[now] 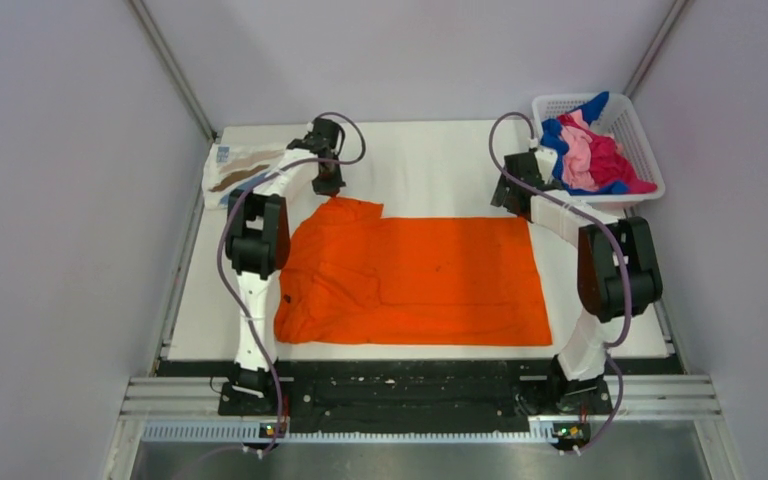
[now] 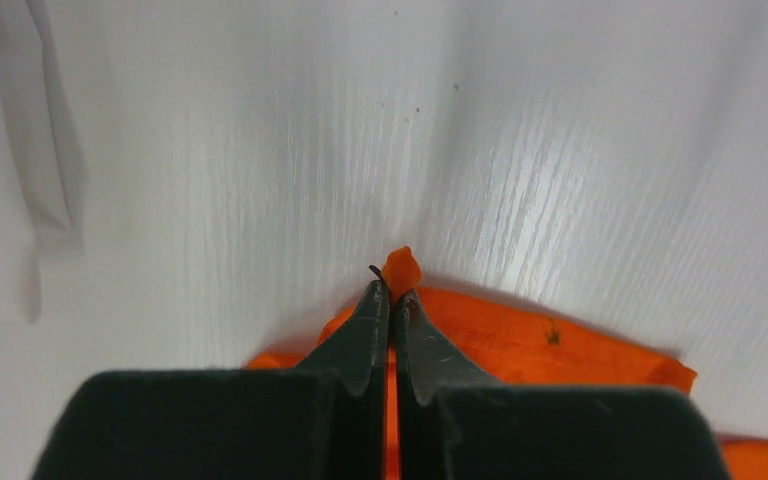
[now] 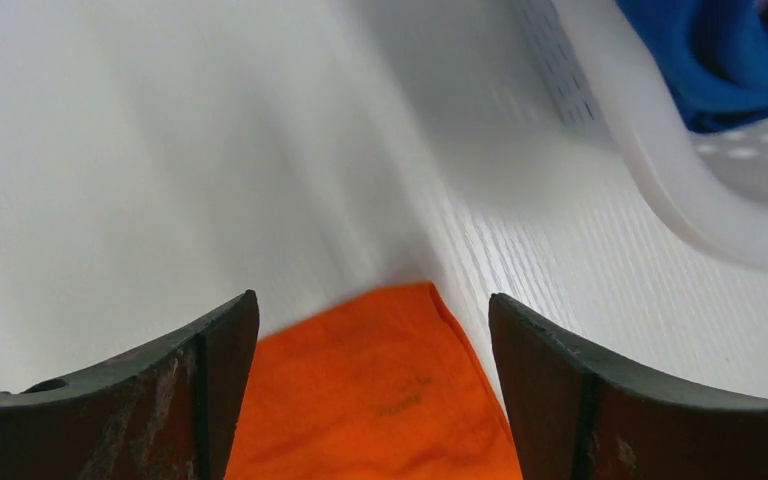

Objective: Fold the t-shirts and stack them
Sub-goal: Grab the side of the flattened tshirt furthest away from the robot with both arms, then fold the other side of the tshirt into a rectangle, then rotate the tshirt 90 degrees, then grab the bottom of the folded rectangular tshirt with both arms

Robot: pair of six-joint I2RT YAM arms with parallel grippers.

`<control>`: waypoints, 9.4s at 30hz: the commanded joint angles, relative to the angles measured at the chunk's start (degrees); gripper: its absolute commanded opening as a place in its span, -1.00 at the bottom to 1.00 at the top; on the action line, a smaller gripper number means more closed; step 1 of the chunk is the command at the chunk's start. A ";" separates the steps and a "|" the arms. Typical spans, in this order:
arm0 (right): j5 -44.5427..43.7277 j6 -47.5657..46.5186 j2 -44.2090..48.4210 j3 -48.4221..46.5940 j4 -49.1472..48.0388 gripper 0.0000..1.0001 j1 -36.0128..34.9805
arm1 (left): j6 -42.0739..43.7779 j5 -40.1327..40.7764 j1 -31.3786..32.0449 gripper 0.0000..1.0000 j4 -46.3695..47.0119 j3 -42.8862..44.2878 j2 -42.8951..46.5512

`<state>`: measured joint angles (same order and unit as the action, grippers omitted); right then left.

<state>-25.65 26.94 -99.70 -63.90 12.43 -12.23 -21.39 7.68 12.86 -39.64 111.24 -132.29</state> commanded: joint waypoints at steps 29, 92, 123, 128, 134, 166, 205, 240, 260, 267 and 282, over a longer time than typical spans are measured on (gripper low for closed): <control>-3.15 -0.90 -7.67 -3.79 1.73 0.14 1.41 | -3.13 -1.34 3.57 -1.00 6.41 -21.11 23.25; -1.64 1.10 32.25 20.07 12.57 -0.96 -4.34 | -18.81 13.67 15.78 -1.00 -2.77 -61.64 72.11; 0.22 10.55 39.85 29.40 20.51 0.05 -6.09 | -31.10 4.30 16.75 -0.11 -9.59 -78.08 87.53; -2.89 12.59 46.37 28.82 24.06 0.89 -6.11 | -29.93 1.37 16.73 0.70 -9.69 -75.44 91.06; -1.71 11.89 55.81 30.15 20.46 0.98 -6.14 | -21.86 -0.99 16.75 0.97 3.97 -72.60 84.81; 5.45 8.69 61.71 33.18 15.96 0.97 -6.14 | -19.68 -19.97 24.78 0.98 15.93 -80.55 69.98; 29.14 9.24 25.84 32.61 -11.44 0.97 -13.04 | -31.94 -3.66 14.22 0.98 36.47 -74.56 51.31; 30.99 4.66 23.99 26.97 -12.56 0.98 -32.24 | -39.17 -21.07 12.21 0.98 47.21 25.56 -24.11; 19.37 16.05 49.95 40.85 1.15 0.92 -30.81 | -16.63 -10.03 21.31 0.98 27.84 -38.21 40.79; 24.66 19.06 52.44 42.55 4.44 0.81 -30.57 | -22.75 -8.64 27.00 0.88 19.29 -56.42 53.34; 23.59 21.54 48.23 44.82 4.11 0.31 -30.43 | -28.62 -19.74 33.93 0.58 18.05 -73.51 59.03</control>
<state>-1.96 46.83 -50.61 -20.08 17.41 -43.05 -47.72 -10.11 46.30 -22.13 40.01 -75.50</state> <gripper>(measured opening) 0.676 0.821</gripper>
